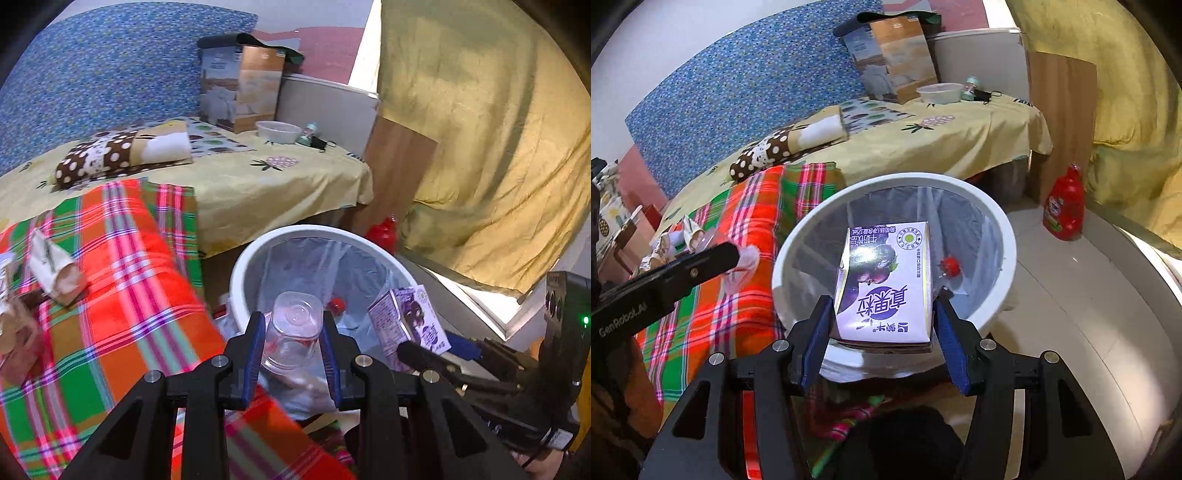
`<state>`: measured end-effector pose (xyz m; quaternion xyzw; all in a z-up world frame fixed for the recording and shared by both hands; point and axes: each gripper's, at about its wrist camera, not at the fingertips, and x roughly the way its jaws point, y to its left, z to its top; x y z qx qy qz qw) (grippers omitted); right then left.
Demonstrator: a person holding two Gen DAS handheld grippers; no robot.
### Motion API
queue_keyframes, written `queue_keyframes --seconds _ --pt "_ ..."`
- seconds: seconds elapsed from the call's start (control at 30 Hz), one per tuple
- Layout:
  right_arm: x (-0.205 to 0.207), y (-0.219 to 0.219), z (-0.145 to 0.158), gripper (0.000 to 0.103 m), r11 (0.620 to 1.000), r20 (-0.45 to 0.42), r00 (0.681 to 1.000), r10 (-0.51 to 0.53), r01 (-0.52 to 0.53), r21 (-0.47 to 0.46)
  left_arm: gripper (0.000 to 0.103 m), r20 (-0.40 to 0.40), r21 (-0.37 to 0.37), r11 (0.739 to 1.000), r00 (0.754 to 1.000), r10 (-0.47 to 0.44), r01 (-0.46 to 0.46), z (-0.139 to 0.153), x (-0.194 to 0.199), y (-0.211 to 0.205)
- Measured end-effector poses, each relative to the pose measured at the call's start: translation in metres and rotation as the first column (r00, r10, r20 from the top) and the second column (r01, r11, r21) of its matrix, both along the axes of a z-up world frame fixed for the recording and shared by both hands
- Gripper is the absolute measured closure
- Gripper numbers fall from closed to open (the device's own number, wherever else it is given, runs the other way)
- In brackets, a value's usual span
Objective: Collect trash
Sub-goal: 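Open both grippers to drop the cup and carton into the bin, then move both grippers back over the bed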
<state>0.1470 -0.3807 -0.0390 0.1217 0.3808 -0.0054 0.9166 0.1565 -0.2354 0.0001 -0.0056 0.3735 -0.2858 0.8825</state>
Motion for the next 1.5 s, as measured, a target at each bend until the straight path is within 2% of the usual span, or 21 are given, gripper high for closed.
queue_keyframes --seconds 0.27,0.4,0.6,0.73,0.83,1.1,1.5 --pt "0.004 -0.006 -0.006 0.046 1.000 -0.023 1.000 -0.001 0.001 -0.001 0.073 -0.028 0.010 0.999 0.999 -0.032 0.032 -0.013 0.011 -0.022" --pt "0.005 -0.007 -0.006 0.046 1.000 -0.023 1.000 -0.001 0.001 -0.010 0.073 -0.056 0.014 0.999 0.998 -0.035 0.036 -0.022 0.017 -0.026" --pt "0.009 -0.007 -0.007 0.046 1.000 -0.038 0.999 0.003 -0.004 -0.019 0.073 -0.055 0.011 0.999 0.998 -0.032 0.033 -0.024 0.018 -0.026" --pt "0.007 -0.009 -0.006 0.042 1.000 -0.028 1.000 -0.010 0.009 -0.023 0.056 -0.054 0.006 0.999 0.998 -0.033 0.033 -0.022 0.019 -0.025" --pt "0.006 -0.010 -0.004 0.042 1.000 -0.020 1.000 -0.019 0.019 -0.021 0.056 -0.057 -0.004 0.999 0.998 -0.034 0.034 -0.020 0.018 -0.023" --pt "-0.001 -0.006 0.005 0.042 1.000 0.017 1.000 -0.016 0.016 -0.011 0.056 -0.045 -0.052 0.999 0.999 -0.017 0.015 -0.008 0.007 0.000" --pt "-0.007 0.031 0.014 0.042 0.995 0.056 0.993 0.101 -0.102 0.004 0.056 -0.039 -0.049 0.992 0.992 0.117 -0.119 -0.001 -0.022 0.057"
